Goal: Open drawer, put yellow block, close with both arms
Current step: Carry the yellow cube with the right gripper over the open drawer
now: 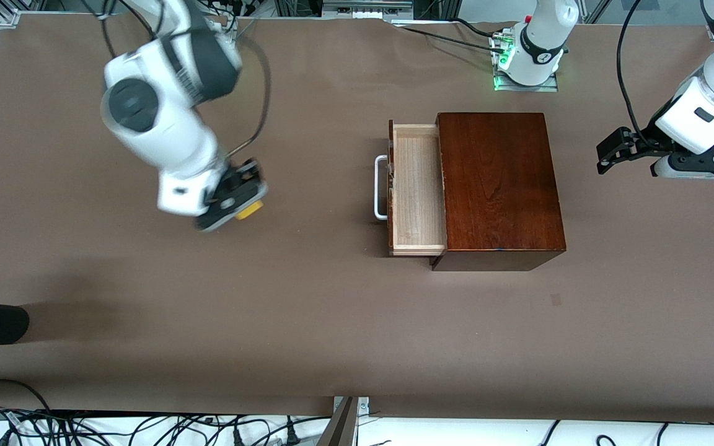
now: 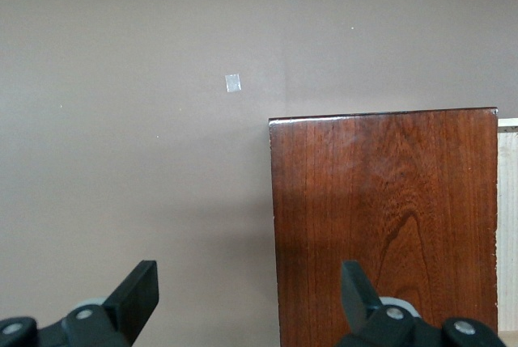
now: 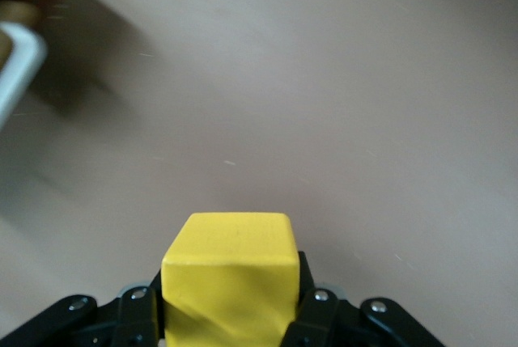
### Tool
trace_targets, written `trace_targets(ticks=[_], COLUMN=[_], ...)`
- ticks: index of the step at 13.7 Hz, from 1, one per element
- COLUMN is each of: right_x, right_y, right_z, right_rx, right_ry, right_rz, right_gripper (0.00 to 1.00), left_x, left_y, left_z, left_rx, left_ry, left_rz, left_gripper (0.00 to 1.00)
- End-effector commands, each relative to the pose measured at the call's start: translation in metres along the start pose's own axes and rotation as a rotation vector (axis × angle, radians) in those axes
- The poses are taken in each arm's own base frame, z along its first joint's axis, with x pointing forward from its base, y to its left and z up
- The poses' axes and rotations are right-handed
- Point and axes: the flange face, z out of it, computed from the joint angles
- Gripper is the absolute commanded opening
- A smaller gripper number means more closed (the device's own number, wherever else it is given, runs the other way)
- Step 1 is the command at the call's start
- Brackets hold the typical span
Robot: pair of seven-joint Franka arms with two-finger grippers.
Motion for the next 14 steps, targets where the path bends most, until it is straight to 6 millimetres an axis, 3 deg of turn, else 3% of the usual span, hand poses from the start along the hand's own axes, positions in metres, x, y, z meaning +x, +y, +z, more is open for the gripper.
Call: trace_targets(ticks=[1, 2, 5, 6, 8, 11, 14], right_x=[0.034, 0.045, 0.073, 0.077, 0.081, 0.084, 0.092], right_y=[-0.105, -0.146, -0.225, -0.261, -0.309, -0.344, -0.346], right_z=[0.006, 0.008, 0.024, 0.032, 0.056, 0.084, 0.119], right_rx=[0.018, 0.010, -0.031, -0.059, -0.079, -0.155, -0.156], right_ry=[-0.004, 0.006, -0.010, -0.001, 0.008, 0.052, 0.066], right_rz=[-0.185, -0.251, -0.393, -0.454, -0.522, -0.627, -0.721], right_gripper=[0.00, 0.00, 0.00, 0.00, 0.00, 0.00, 0.00], left_x=[-0.003, -0.003, -0.001, -0.001, 0.000, 0.000, 0.000], left_y=[0.001, 0.001, 0.002, 0.002, 0.002, 0.002, 0.001], left_z=[-0.005, -0.005, -0.007, -0.007, -0.005, -0.006, -0.005], left_rx=[-0.004, -0.004, -0.005, -0.005, -0.005, -0.005, -0.005], left_ry=[-0.004, -0.003, 0.002, 0.002, -0.001, 0.001, -0.002], left_rz=[0.025, 0.025, 0.025, 0.025, 0.026, 0.028, 0.025], left_gripper=[1.00, 1.00, 1.00, 1.00, 1.00, 1.00, 1.00])
